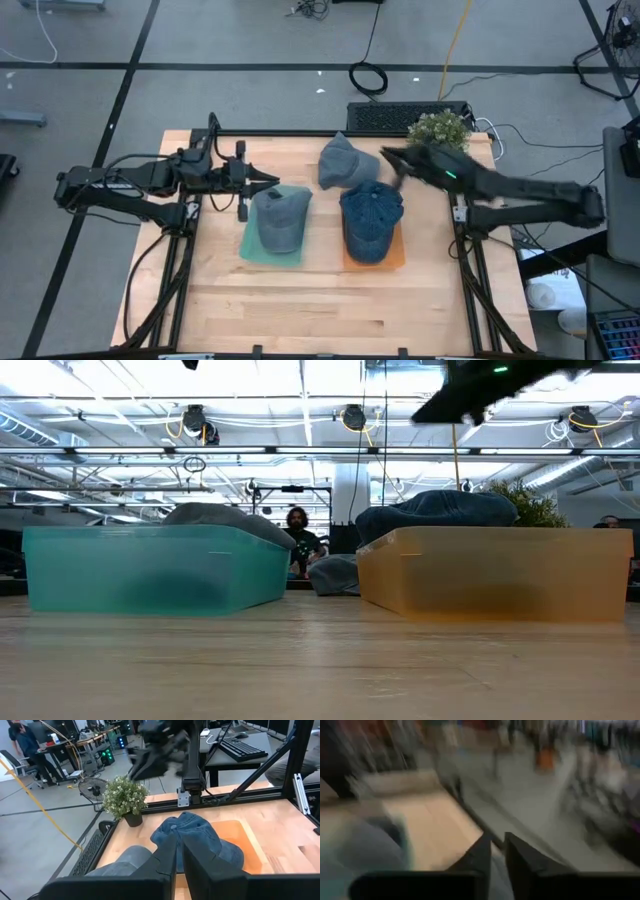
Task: Pick & Place hat
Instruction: Put the gray cap into the light blue bin
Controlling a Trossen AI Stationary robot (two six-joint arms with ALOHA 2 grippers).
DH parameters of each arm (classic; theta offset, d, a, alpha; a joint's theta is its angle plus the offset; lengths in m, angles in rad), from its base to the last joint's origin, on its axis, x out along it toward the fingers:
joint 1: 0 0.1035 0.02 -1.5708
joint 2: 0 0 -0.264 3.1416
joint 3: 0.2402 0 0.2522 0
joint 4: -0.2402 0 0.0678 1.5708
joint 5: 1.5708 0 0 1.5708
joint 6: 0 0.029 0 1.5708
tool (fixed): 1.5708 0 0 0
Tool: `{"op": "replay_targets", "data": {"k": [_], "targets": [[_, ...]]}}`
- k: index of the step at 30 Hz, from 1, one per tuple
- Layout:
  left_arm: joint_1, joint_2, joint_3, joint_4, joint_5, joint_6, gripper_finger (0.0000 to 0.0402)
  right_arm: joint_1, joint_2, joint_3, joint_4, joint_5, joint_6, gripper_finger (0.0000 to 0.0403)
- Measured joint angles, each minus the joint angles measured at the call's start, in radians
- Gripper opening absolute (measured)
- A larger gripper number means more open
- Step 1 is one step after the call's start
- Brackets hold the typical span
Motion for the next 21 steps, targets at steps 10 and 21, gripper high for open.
{"op": "replay_targets", "data": {"k": [10,21], "targets": [[0.000,0.000,0.000,0.002,0.000,0.000,0.0037,-0.265,0.714,0.572,-0.613,-0.314,-0.030,0.0218],[0.000,0.000,0.001,0.001,0.000,0.000,0.0037,-0.295,0.955,0.579,-0.497,-0.385,-0.085,0.0286]]}}
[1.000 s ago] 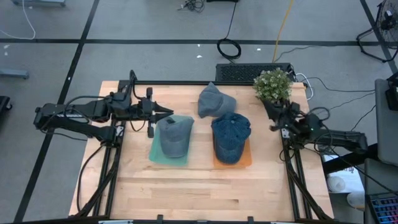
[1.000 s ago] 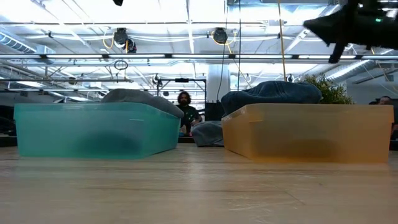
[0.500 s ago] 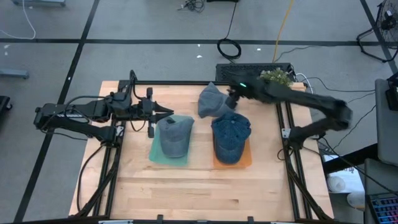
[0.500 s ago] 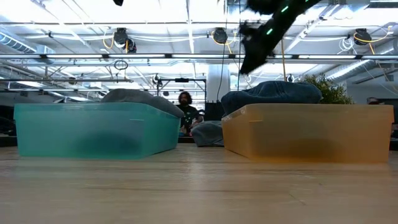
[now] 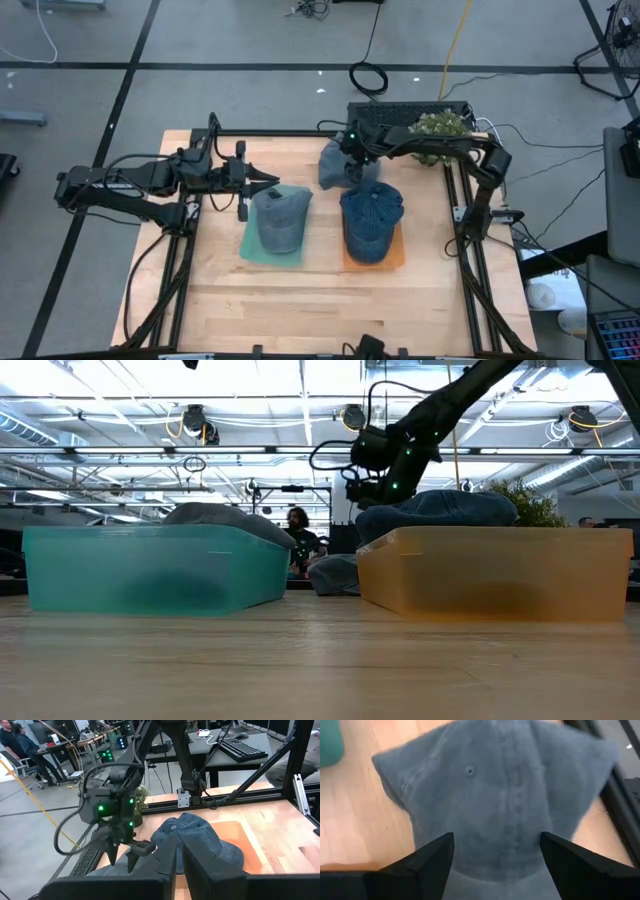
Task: Pick & Place hat
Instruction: Put the gray cap into the light blue bin
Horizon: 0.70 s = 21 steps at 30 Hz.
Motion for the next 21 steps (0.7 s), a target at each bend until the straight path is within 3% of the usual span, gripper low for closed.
{"op": "replay_targets", "data": {"k": [14,21], "targets": [[0.000,0.000,0.000,0.000,0.000,0.000,0.0037,-0.028,0.076,0.001,0.033,-0.003,-0.048,0.0229],[0.000,0.000,0.000,0.000,0.000,0.000,0.0037,-0.025,0.040,0.001,0.035,-0.004,-0.054,0.0135]]}}
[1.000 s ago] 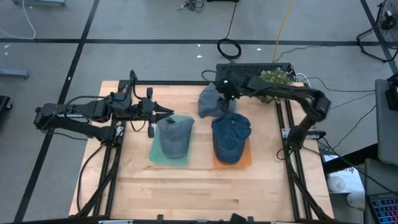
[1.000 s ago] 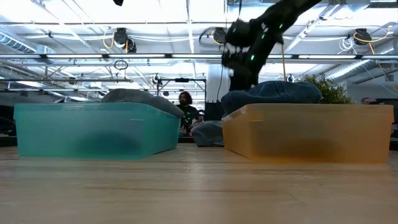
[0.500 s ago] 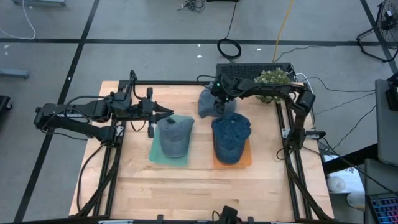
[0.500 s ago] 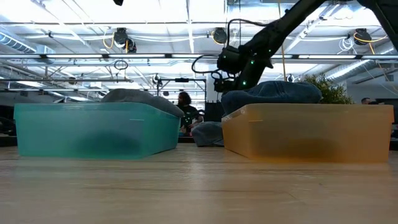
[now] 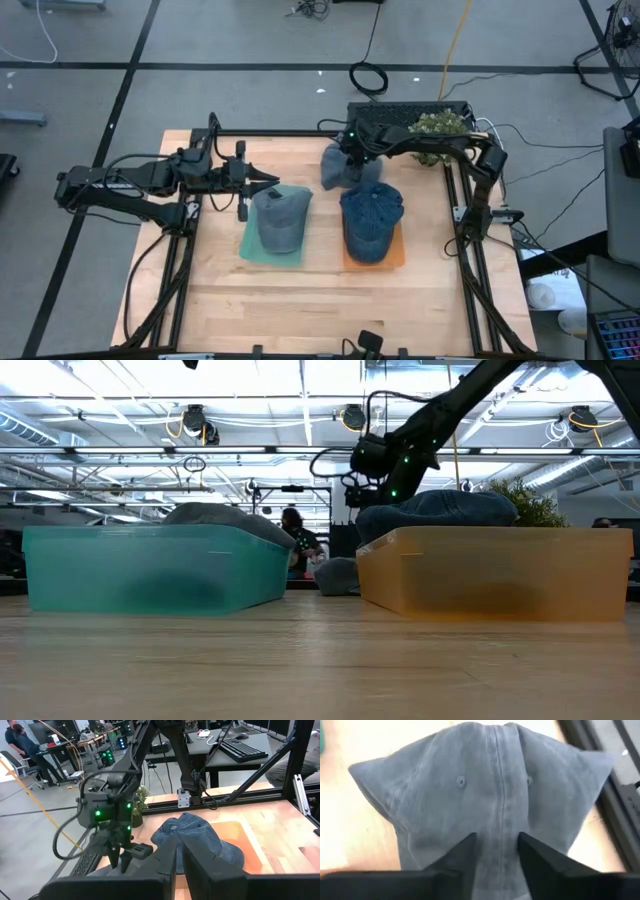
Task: Pick & Place hat
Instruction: Put the gray cap into the light blue bin
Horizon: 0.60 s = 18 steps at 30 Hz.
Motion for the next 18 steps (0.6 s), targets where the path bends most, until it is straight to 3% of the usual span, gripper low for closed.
{"op": "replay_targets", "data": {"k": [7,18], "targets": [[0.000,0.000,0.000,0.000,0.000,0.000,0.0037,0.000,-0.043,0.000,0.010,0.000,-0.028,0.0010],[0.000,0.000,0.000,0.000,0.000,0.000,0.0037,0.009,-0.133,-0.001,0.000,0.002,-0.018,0.0002]]}}
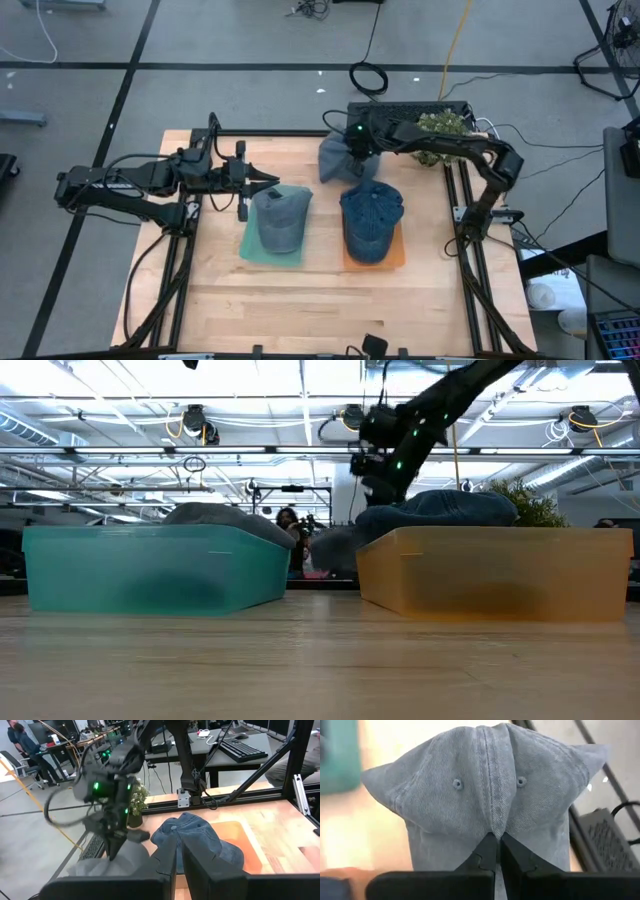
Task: Pick & Place hat
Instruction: Put the gray cap into the light blue bin
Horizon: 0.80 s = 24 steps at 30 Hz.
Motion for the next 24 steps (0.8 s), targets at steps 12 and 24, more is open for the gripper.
{"op": "replay_targets", "data": {"k": [12,24], "targets": [[0.000,0.000,0.000,0.000,0.000,0.000,0.0037,0.132,-0.273,0.000,0.016,-0.002,0.023,0.0001],[0.000,0.013,0.001,0.036,0.004,-0.057,0.0037,0.377,-0.318,0.000,0.040,0.117,-0.036,0.0000]]}}
